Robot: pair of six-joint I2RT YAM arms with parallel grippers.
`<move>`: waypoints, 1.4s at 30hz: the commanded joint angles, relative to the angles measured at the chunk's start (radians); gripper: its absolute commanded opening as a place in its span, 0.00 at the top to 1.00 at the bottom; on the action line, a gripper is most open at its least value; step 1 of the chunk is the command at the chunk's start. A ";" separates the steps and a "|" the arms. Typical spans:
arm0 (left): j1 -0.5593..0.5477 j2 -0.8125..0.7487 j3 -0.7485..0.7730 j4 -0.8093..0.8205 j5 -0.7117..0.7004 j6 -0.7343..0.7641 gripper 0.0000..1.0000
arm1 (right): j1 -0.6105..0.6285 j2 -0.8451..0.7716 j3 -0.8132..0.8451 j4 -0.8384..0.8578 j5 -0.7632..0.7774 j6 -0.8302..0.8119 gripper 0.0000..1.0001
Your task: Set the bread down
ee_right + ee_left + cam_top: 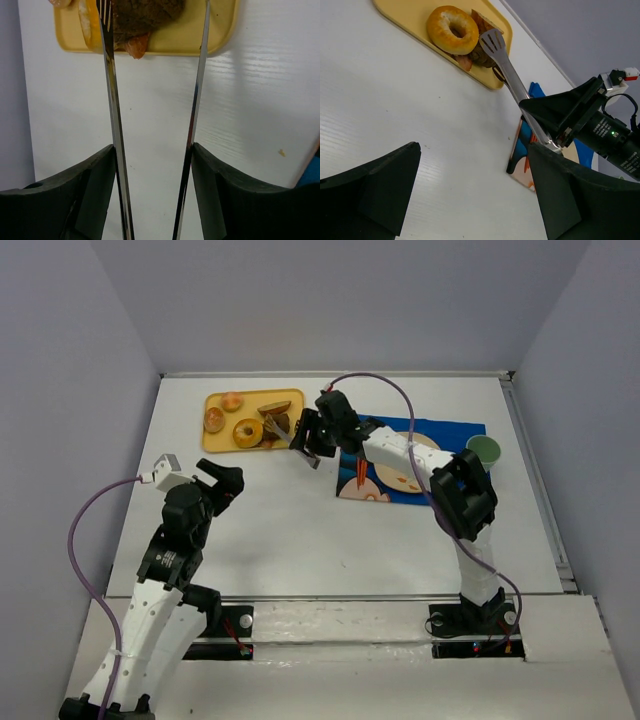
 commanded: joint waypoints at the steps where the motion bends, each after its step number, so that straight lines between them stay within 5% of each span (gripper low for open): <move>1: -0.004 -0.002 -0.014 0.050 0.016 0.013 0.01 | -0.003 0.041 0.074 0.033 -0.003 0.039 0.35; 7: -0.004 -0.002 -0.014 0.051 0.017 0.014 0.01 | -0.003 0.081 0.108 0.071 -0.051 0.063 0.39; 15: -0.004 0.000 -0.013 0.051 0.012 0.014 0.01 | -0.003 0.038 0.087 0.134 -0.093 0.071 0.57; 24: -0.004 -0.005 -0.008 0.045 0.006 0.014 0.01 | -0.003 -0.097 -0.014 0.153 0.024 0.005 0.68; 30: -0.004 -0.002 -0.006 0.042 0.009 0.014 0.01 | -0.032 -0.356 -0.234 0.148 0.181 -0.089 0.68; 34: -0.004 0.000 -0.003 0.042 0.012 0.016 0.01 | -0.080 -0.588 -0.539 0.099 0.340 -0.089 0.68; 42: -0.004 0.017 -0.008 0.050 0.028 0.014 0.01 | -0.117 -0.955 -0.806 -0.226 0.561 -0.047 0.68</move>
